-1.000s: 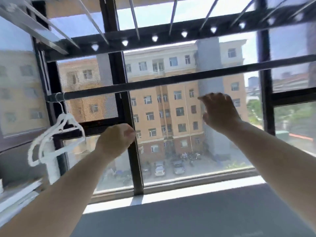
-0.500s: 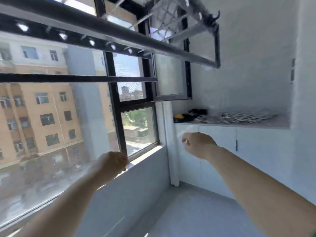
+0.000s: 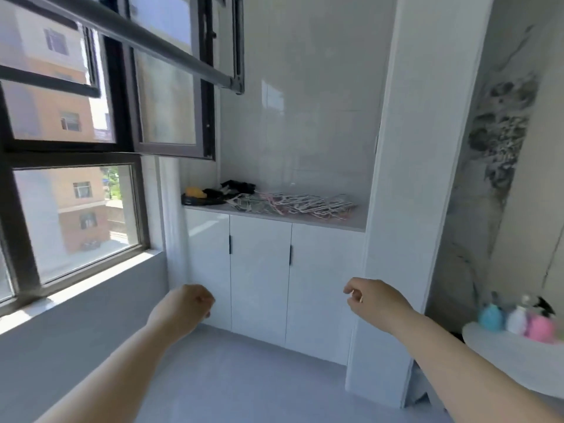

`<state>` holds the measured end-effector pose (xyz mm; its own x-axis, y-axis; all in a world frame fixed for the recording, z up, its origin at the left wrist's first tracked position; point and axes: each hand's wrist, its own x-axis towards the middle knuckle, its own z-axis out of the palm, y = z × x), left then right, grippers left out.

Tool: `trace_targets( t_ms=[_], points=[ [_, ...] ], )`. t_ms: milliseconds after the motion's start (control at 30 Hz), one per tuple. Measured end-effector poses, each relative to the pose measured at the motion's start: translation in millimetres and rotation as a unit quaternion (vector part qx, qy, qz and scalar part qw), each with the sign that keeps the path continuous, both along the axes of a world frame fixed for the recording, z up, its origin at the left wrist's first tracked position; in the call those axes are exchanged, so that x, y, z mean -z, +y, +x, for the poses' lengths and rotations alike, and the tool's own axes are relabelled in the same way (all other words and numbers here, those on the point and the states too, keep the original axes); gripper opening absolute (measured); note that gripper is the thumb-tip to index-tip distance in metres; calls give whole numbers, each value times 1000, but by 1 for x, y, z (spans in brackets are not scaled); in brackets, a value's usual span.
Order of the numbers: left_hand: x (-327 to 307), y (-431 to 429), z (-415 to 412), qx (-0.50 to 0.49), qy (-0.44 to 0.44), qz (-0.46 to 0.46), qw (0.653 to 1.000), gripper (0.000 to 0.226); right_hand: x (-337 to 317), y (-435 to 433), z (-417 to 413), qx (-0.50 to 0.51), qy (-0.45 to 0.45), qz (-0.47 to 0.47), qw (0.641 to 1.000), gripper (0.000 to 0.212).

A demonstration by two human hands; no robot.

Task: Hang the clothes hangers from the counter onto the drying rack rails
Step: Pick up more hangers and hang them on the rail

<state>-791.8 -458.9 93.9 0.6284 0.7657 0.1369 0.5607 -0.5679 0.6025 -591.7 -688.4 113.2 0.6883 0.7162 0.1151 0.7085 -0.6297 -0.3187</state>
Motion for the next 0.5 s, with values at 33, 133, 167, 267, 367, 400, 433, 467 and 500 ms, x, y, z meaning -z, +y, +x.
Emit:
trace_targets(
  t_ms=[33,133,167,267,367,400,433,467,500],
  points=[
    [6,6,20,5,4,-4,1000,28,5,1,15,3,3,1,1000,29],
    [22,27,81,16,13,-21,1000,27,20,10,63,20,14,0,1000,28],
    [27,36,101,19,17,-19,1000,25,24,16,81,26,15,4,1000,28],
    [42,69,168,14,26,2,1000,26,34,46,137,39,11,11,999,26],
    [53,102,242,19,34,14,999,21,45,96,197,45,2,12,999,27],
    [55,114,267,24,42,14,999,20,48,114,217,45,2,14,999,27],
    [57,126,291,26,52,18,998,20,50,133,237,40,1,14,999,28],
    [58,139,314,28,63,24,997,21,51,149,255,33,0,10,999,28],
    [59,152,336,30,71,32,996,22,53,164,273,29,-4,8,1000,29]
  ],
)
